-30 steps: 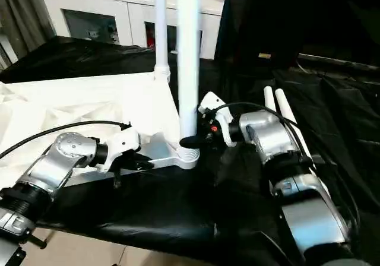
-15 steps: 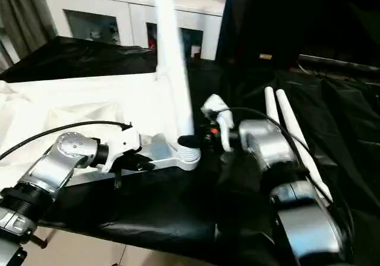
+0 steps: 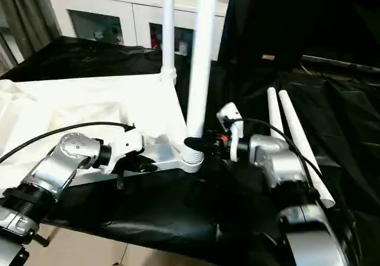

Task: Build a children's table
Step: Insert table leg to table base

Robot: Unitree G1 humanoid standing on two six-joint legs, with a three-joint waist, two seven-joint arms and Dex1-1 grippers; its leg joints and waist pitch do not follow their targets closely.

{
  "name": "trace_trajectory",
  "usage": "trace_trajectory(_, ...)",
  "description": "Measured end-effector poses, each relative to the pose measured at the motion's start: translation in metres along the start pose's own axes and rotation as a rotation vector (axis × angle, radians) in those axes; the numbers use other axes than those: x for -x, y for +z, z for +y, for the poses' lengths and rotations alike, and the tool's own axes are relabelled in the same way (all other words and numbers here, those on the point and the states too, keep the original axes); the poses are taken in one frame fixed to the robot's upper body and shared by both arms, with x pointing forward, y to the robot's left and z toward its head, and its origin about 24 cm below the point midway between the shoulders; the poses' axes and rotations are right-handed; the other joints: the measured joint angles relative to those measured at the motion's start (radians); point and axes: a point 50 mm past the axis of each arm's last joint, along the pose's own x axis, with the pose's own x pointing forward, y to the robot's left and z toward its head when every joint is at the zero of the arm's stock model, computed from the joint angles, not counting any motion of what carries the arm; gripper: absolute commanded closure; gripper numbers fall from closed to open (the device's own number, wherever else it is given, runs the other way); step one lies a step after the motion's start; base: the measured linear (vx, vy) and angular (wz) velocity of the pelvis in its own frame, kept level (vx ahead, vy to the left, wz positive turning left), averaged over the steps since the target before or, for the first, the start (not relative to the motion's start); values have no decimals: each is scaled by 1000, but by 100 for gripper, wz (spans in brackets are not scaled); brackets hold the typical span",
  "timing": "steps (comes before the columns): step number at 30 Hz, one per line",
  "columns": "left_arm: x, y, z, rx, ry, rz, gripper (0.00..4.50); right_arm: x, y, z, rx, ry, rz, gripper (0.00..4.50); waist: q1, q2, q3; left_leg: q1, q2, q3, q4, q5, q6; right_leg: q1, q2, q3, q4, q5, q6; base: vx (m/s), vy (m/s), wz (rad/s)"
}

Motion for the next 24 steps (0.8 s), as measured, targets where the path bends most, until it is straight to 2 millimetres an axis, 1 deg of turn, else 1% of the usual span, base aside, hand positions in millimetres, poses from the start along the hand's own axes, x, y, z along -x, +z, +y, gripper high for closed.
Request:
trace_trajectory(5,-1,1,0,-11,3,-3,450,6,-6,4,-1,-33,-40,257,4,0,0,-1,0,0,0,0,0,0,0,0,-1,0,0,0,0,0)
trace_trajectory(13,-3,2,-1,-18,4,-3,450,13,-18,8,-30,-86,-112,257,3,0,0,-1,0,0,0,0,0,0,0,0,-1,0,1,0,0,0)
trace_trajectory(17,-3,1,-1,-19,3,-4,450,17,-24,12,-23,-104,-120,257,3,0,0,0,0,0,0,0,0,1,0,0,-1,-1,1,0,0,0)
trace_trajectory(24,-6,2,-2,-32,-9,-7,450,24,-25,19,25,-121,-107,257,4,2,-1,0,0,0,0,0,0,2,0,0,-1,-2,3,0,0,0)
